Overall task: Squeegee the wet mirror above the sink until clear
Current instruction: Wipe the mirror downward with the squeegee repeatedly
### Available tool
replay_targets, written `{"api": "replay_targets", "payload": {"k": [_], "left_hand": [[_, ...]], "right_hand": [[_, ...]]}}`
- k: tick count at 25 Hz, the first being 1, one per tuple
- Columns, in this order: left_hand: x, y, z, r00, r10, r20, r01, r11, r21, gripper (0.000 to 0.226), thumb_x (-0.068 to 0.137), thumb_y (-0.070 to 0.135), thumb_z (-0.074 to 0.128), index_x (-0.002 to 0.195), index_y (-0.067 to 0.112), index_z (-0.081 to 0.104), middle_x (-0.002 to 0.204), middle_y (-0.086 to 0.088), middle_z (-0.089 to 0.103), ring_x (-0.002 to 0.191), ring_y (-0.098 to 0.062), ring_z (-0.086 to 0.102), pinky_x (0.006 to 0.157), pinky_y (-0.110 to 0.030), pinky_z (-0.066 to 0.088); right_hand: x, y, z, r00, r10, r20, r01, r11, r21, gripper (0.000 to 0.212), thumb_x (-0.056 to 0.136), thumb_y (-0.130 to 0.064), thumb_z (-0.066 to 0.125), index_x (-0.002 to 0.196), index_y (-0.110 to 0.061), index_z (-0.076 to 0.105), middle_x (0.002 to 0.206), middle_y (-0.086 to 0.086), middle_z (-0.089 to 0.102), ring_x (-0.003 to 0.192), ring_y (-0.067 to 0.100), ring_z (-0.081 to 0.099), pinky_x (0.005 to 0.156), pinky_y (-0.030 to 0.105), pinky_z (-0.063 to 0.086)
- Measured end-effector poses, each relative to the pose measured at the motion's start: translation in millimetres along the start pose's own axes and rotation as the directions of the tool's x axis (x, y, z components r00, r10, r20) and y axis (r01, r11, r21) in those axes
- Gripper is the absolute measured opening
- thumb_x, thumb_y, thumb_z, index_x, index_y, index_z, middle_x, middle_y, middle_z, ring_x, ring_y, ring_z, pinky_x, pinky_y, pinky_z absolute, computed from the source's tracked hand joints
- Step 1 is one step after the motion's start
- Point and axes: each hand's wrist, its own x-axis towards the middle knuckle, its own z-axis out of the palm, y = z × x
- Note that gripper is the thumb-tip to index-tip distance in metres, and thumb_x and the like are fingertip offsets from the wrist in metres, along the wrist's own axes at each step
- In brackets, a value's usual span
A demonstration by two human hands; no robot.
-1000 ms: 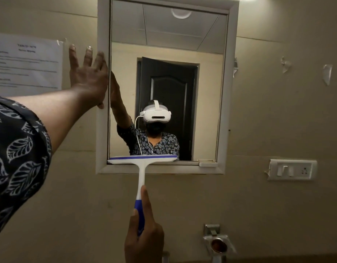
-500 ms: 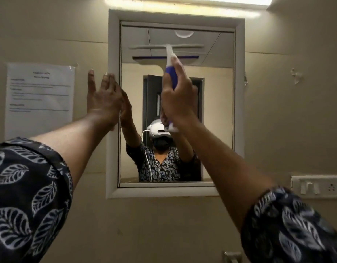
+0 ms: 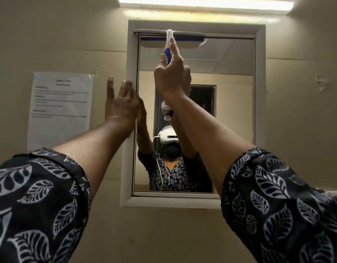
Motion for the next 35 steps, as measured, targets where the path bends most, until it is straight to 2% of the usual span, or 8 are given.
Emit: {"api": "replay_targets", "payload": {"k": [6, 8, 12, 15, 17, 23, 30, 35], "left_hand": [[3, -16, 14, 0.999, 0.041, -0.028, -0.044, 0.993, -0.11, 0.133, 0.057, 0.049, 0.084, 0.152, 0.011, -0.001, 0.16, -0.009, -0.007, 0.148, -0.027, -0.003, 0.112, -0.056, -0.012], [4, -24, 20, 0.998, 0.051, -0.032, -0.056, 0.984, -0.167, 0.135, 0.058, 0.054, 0.081, 0.152, 0.015, -0.007, 0.16, -0.005, -0.011, 0.148, -0.027, -0.005, 0.112, -0.056, -0.012], [4, -24, 22, 0.998, 0.052, -0.029, -0.057, 0.973, -0.222, 0.135, 0.058, 0.053, 0.081, 0.152, 0.017, -0.008, 0.16, -0.002, -0.012, 0.148, -0.026, -0.005, 0.111, -0.056, -0.013], [3, -21, 18, 0.998, 0.046, -0.036, -0.053, 0.971, -0.235, 0.132, 0.059, 0.048, 0.083, 0.153, 0.016, -0.003, 0.16, -0.004, -0.009, 0.148, -0.027, -0.004, 0.112, -0.057, -0.012], [2, -21, 15, 0.999, 0.044, -0.03, -0.05, 0.969, -0.242, 0.13, 0.058, 0.046, 0.084, 0.152, 0.015, 0.0, 0.16, -0.004, -0.008, 0.148, -0.027, -0.004, 0.112, -0.057, -0.01], [-1, -18, 10, 0.999, 0.036, -0.003, -0.036, 0.975, -0.218, 0.129, 0.061, 0.045, 0.083, 0.152, 0.014, -0.003, 0.16, -0.004, -0.009, 0.148, -0.027, -0.005, 0.112, -0.057, -0.01], [-3, -15, 8, 0.999, 0.034, 0.0, -0.033, 0.98, -0.195, 0.129, 0.062, 0.044, 0.083, 0.152, 0.012, -0.003, 0.16, -0.007, -0.008, 0.148, -0.028, -0.003, 0.112, -0.058, -0.008], [-2, -11, 8, 1.0, 0.008, 0.011, -0.006, 0.985, -0.17, 0.129, 0.061, 0.042, 0.084, 0.152, 0.011, -0.003, 0.16, -0.008, -0.008, 0.148, -0.028, -0.002, 0.113, -0.058, -0.007]], "right_hand": [[-18, 9, -5, 1.0, -0.005, 0.003, 0.005, 1.0, 0.008, 0.047, 0.097, -0.02, 0.044, 0.142, -0.014, 0.034, 0.122, 0.01, 0.062, 0.097, 0.019, 0.065, 0.078, 0.026, 0.053], [-35, 18, -10, 1.0, -0.019, 0.022, 0.019, 1.0, 0.005, 0.047, 0.097, -0.02, 0.042, 0.143, -0.018, 0.031, 0.101, 0.004, 0.067, 0.083, 0.015, 0.066, 0.075, 0.03, 0.056], [-84, 44, -23, 0.997, -0.029, 0.075, 0.03, 1.0, -0.006, 0.049, 0.098, -0.024, 0.039, 0.145, -0.022, 0.025, 0.061, -0.01, 0.046, 0.054, 0.005, 0.05, 0.059, 0.027, 0.052], [-148, 65, -35, 0.989, 0.028, 0.146, -0.021, 0.999, -0.05, 0.049, 0.096, -0.037, 0.03, 0.144, -0.033, 0.017, 0.072, 0.005, 0.057, 0.067, 0.018, 0.059, 0.069, 0.037, 0.054], [-202, 80, -44, 0.985, 0.074, 0.156, -0.059, 0.994, -0.097, 0.05, 0.095, -0.046, 0.026, 0.143, -0.037, 0.016, 0.087, 0.012, 0.062, 0.075, 0.018, 0.061, 0.07, 0.034, 0.055], [-327, 97, -72, 0.983, 0.108, 0.151, -0.101, 0.994, -0.051, 0.057, 0.092, -0.024, 0.048, 0.141, -0.037, 0.022, 0.053, -0.017, 0.048, 0.041, -0.008, 0.042, 0.046, 0.003, 0.039], [-354, 93, -88, 0.962, 0.122, 0.246, -0.074, 0.978, -0.197, 0.074, 0.079, -0.017, 0.063, 0.139, -0.039, 0.026, 0.052, -0.011, 0.06, 0.043, -0.009, 0.04, 0.046, -0.004, 0.036], [-307, 77, -97, 0.986, 0.074, 0.151, -0.069, 0.997, -0.036, 0.05, 0.093, -0.036, 0.042, 0.14, -0.044, 0.029, 0.056, -0.014, 0.053, 0.041, -0.006, 0.041, 0.043, 0.003, 0.038]]}}
